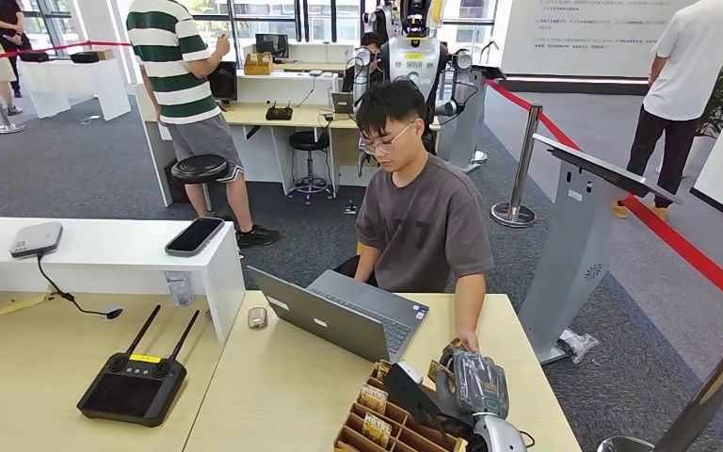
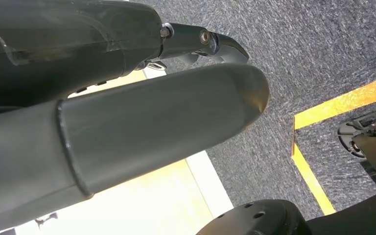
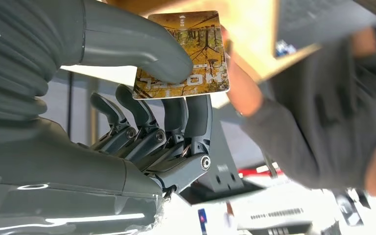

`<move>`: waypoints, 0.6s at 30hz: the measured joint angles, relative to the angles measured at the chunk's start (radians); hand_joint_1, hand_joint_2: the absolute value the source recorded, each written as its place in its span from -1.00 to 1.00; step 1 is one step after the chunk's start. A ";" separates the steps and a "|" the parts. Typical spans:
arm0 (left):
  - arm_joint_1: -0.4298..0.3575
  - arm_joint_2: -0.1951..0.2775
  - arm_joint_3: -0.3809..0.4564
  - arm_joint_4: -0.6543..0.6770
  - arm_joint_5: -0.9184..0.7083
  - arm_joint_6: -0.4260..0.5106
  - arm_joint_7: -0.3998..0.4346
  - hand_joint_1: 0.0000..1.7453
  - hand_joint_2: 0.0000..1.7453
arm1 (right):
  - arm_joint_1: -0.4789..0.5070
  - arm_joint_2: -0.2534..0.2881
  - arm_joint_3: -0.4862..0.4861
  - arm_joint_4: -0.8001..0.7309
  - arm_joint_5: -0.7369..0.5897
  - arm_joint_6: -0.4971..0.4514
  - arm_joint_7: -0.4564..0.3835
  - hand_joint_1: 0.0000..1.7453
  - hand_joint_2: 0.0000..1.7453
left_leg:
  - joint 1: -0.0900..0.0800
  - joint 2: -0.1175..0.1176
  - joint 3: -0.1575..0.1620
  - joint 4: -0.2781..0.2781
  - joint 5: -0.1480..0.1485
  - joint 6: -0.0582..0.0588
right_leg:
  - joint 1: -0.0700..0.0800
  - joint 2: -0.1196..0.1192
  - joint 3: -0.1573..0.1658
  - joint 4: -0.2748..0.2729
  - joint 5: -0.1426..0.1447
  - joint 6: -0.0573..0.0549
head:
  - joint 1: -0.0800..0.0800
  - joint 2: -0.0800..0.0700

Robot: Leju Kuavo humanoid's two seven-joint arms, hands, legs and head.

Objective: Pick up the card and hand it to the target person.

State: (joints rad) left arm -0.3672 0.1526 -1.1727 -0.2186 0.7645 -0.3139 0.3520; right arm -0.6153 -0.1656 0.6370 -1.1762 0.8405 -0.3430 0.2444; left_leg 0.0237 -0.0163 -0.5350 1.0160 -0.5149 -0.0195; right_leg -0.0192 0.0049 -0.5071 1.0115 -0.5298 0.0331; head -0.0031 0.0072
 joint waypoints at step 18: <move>-0.007 -0.014 -0.001 0.000 -0.031 -0.012 -0.006 -1.00 -1.00 | -0.116 0.019 -0.017 -0.032 0.111 -0.179 -0.094 0.78 1.00 | 0.000 0.000 0.000 0.000 0.000 0.000 | 0.000 0.000 0.000 0.000 0.000 0.000 | 0.000 0.000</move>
State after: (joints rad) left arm -0.3738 0.1384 -1.1734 -0.2186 0.7332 -0.3260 0.3460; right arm -0.7308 -0.1469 0.6204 -1.2086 0.9511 -0.5218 0.1506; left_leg 0.0237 -0.0165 -0.5353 1.0160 -0.5149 -0.0195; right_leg -0.0192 0.0048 -0.5071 1.0115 -0.5298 0.0331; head -0.0033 0.0072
